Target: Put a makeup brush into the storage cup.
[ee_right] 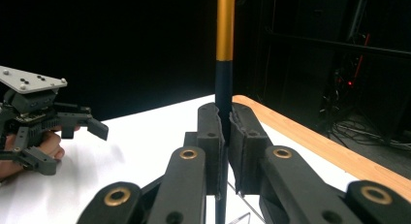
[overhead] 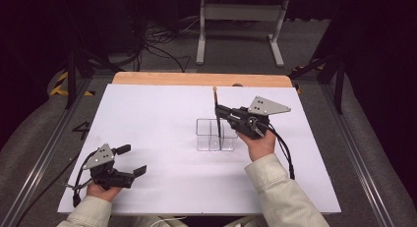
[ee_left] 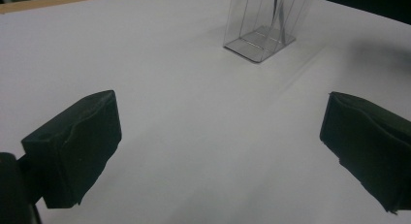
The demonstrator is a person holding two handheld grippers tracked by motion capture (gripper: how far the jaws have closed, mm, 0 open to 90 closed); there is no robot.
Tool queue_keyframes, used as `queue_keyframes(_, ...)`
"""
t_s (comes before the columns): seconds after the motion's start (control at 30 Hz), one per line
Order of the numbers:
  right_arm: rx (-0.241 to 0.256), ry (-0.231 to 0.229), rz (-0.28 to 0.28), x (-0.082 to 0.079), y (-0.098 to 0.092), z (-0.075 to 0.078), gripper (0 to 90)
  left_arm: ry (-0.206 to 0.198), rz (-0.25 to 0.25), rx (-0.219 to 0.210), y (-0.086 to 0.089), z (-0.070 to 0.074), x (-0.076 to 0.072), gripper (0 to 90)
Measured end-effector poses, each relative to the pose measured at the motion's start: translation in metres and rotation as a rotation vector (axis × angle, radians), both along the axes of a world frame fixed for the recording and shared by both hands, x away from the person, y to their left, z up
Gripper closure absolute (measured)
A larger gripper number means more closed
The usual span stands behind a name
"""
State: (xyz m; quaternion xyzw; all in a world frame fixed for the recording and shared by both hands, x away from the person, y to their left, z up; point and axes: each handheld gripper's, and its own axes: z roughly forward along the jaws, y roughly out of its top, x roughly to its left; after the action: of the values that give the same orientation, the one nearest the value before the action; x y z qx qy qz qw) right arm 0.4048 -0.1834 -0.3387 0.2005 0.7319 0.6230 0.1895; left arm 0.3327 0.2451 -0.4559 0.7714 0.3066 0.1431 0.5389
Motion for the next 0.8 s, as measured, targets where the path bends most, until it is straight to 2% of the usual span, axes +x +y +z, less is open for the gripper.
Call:
queue_keyframes(0.1,0.001,0.001,0.001,0.001,0.003,-0.003,83.7,-0.001,0.000,0.000,0.000,0.000,0.000,1.8)
queue_keyframes(0.27,0.030,0.025,0.002,0.008,0.005,-0.011,83.7,-0.003,-0.002,-0.001,0.000,0.000,0.000,1.8)
queue_keyframes(0.73,0.007,0.058,-0.024,0.015,0.009,-0.027,83.7,-0.001,-0.009,0.004,0.000,0.001,0.000,1.8)
queue_keyframes(0.8,0.016,0.058,-0.031,0.016,0.007,-0.031,83.6,-0.001,-0.009,0.004,0.000,0.000,0.000,1.8)
